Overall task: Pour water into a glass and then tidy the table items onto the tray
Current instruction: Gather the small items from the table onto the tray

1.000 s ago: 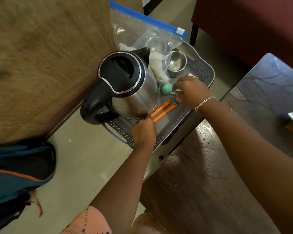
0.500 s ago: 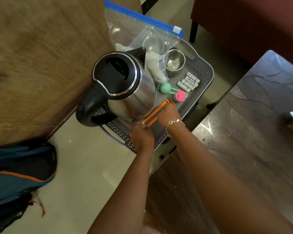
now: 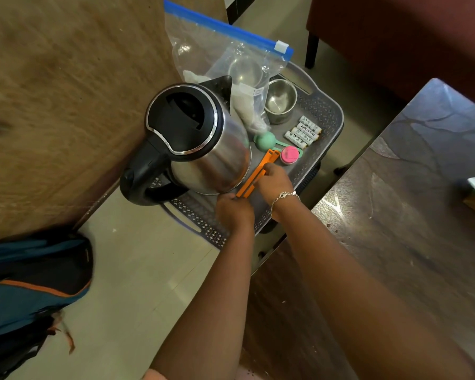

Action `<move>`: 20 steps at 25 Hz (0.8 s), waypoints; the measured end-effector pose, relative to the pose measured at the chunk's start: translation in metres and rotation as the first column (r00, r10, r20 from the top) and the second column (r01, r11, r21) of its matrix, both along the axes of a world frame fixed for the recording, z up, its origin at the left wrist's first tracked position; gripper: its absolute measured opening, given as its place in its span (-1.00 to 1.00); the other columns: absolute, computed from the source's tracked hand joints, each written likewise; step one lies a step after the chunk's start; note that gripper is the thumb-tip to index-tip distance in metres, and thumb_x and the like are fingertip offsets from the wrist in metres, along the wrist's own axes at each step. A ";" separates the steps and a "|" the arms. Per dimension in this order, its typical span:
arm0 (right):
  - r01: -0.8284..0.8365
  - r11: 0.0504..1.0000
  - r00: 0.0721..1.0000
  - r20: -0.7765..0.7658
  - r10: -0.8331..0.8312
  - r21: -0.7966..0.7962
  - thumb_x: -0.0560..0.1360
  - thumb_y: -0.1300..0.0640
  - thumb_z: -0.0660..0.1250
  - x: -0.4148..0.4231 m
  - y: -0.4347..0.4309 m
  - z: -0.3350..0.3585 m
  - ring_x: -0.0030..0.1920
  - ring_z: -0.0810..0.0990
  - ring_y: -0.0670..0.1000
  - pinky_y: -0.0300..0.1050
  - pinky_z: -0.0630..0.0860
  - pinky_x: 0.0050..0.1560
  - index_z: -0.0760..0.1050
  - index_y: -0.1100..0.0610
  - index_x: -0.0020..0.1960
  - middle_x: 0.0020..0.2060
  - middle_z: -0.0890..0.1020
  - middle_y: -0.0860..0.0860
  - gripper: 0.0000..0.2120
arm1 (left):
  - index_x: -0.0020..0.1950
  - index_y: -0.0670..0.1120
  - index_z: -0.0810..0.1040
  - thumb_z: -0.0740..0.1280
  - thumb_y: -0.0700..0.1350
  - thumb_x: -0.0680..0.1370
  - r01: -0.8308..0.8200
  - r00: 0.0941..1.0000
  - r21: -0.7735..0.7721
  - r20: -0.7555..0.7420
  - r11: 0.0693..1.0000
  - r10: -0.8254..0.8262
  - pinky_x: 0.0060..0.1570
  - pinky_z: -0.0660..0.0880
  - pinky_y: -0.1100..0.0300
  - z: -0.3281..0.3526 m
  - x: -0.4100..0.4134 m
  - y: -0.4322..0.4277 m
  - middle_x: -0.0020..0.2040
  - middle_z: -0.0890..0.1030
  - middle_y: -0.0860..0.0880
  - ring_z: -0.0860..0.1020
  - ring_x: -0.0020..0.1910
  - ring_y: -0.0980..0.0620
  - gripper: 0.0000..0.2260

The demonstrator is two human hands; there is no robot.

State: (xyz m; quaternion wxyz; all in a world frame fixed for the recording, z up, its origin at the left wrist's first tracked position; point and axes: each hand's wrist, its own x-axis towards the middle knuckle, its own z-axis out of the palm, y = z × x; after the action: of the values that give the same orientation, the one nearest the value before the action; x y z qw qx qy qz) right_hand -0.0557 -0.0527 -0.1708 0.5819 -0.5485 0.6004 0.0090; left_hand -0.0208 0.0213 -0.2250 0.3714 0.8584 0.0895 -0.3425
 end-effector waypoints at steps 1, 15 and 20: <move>-0.001 1.000 1.000 0.009 0.001 0.009 0.43 0.37 0.13 -0.001 -0.001 0.001 -0.10 0.47 0.16 -0.02 0.42 -0.08 0.45 0.36 0.00 -0.14 0.51 0.23 -0.80 | -0.26 -0.25 0.52 0.19 -0.37 0.39 0.004 1.000 -0.006 0.003 1.000 -0.004 -0.28 0.48 0.04 0.001 -0.001 0.000 -0.28 0.58 -0.24 0.50 -0.31 -0.14 -0.87; -0.440 0.416 0.892 -0.336 0.302 -0.796 0.40 0.20 0.20 -0.127 0.035 0.028 0.30 0.40 0.31 0.13 0.36 0.30 0.40 0.29 0.28 0.28 0.43 0.34 -0.54 | 0.38 -0.18 0.29 0.20 0.00 0.54 0.589 0.182 0.546 0.629 0.596 -0.756 0.31 0.33 -0.07 0.064 -0.100 0.026 0.36 0.40 -0.26 0.36 0.35 -0.26 -0.54; -0.480 0.470 0.873 -0.457 0.171 -0.741 0.36 0.18 0.28 -0.249 0.046 0.028 0.40 0.25 0.30 0.18 0.24 0.36 0.23 0.23 0.38 0.38 0.31 0.32 -0.38 | 0.49 -0.19 0.03 0.08 0.11 0.54 0.675 -0.096 0.666 0.506 0.317 -0.857 0.42 0.08 -0.13 0.063 -0.197 0.040 0.48 0.19 -0.25 0.11 0.48 -0.19 -0.38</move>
State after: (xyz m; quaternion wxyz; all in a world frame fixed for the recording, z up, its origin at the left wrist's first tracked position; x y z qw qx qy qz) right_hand -0.3049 -0.0063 -0.1430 0.1293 -0.8540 0.4980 -0.0778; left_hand -0.2179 0.0611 -0.1624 0.0072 0.8181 -0.5741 -0.0337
